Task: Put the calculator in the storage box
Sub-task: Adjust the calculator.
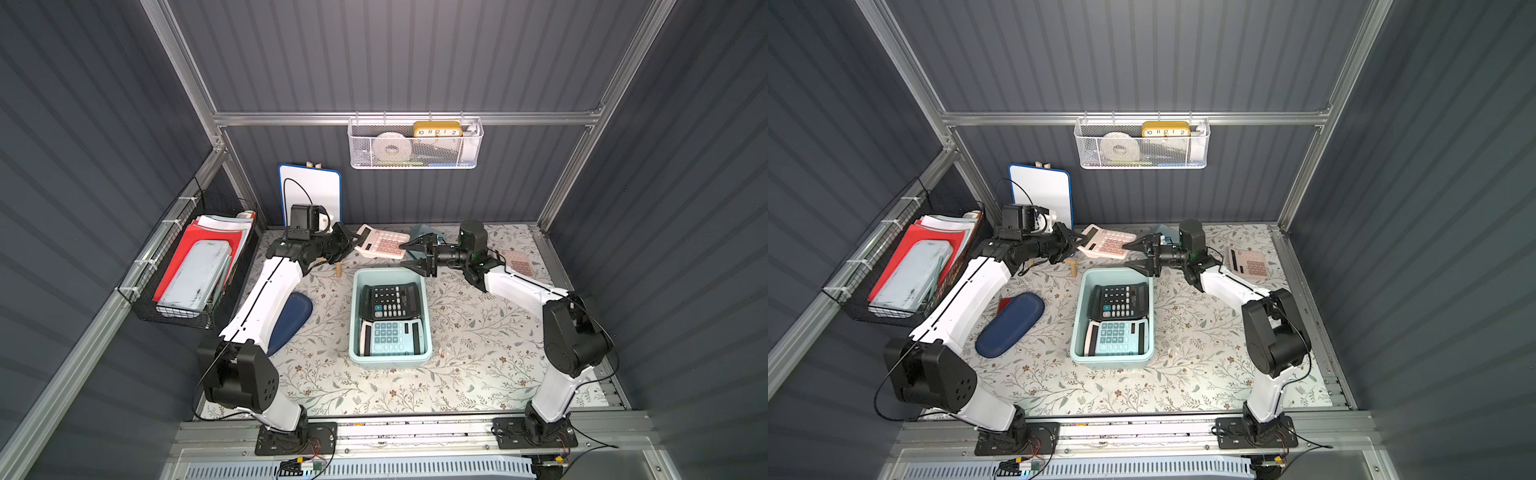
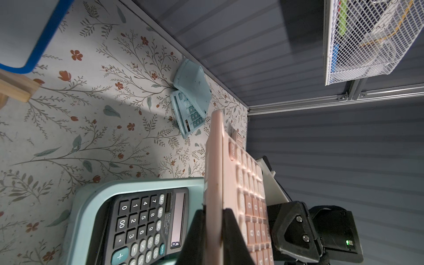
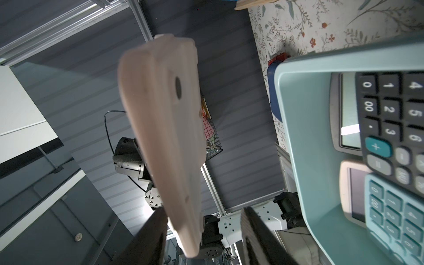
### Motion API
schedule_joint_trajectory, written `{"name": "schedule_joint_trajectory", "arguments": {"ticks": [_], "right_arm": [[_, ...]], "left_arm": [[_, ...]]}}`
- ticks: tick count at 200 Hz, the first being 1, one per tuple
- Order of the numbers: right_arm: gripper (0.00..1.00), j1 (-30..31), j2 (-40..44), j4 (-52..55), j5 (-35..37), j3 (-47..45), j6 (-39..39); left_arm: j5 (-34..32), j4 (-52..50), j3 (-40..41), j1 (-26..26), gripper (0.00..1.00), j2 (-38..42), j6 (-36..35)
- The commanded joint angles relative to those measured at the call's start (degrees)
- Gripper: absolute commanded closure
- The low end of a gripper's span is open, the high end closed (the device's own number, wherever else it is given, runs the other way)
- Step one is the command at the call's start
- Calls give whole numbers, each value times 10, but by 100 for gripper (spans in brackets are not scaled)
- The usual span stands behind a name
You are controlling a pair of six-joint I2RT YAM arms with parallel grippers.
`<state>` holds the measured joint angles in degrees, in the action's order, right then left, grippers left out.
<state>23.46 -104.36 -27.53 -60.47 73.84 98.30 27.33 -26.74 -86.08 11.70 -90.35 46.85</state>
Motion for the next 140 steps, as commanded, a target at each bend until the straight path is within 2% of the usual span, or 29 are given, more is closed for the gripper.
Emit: {"name": "schedule_joint_trajectory", "arguments": {"ticks": [1,46,58,84,107,130,140], "right_arm": [[50,6,-20,-18,19,32,2],[72,11,-32,-18,32,58,-8],[82,11,-29,-2,30,61,-23],[94,10,-20,48,20,67,-64],[97,9,-8,110,2,73,-111],[97,7,9,249,-19,88,-224],[97,8,15,336,-24,105,-294]], "left_arm": [[7,27,6,4,96,17,16],[4,20,7,8,94,18,18],[-1,11,4,9,90,18,14],[-3,-6,-2,9,67,19,6],[-15,-42,-27,8,37,9,-5],[-62,-113,-74,3,10,-2,-41],[-76,-140,-94,-1,3,-7,-54]]}}
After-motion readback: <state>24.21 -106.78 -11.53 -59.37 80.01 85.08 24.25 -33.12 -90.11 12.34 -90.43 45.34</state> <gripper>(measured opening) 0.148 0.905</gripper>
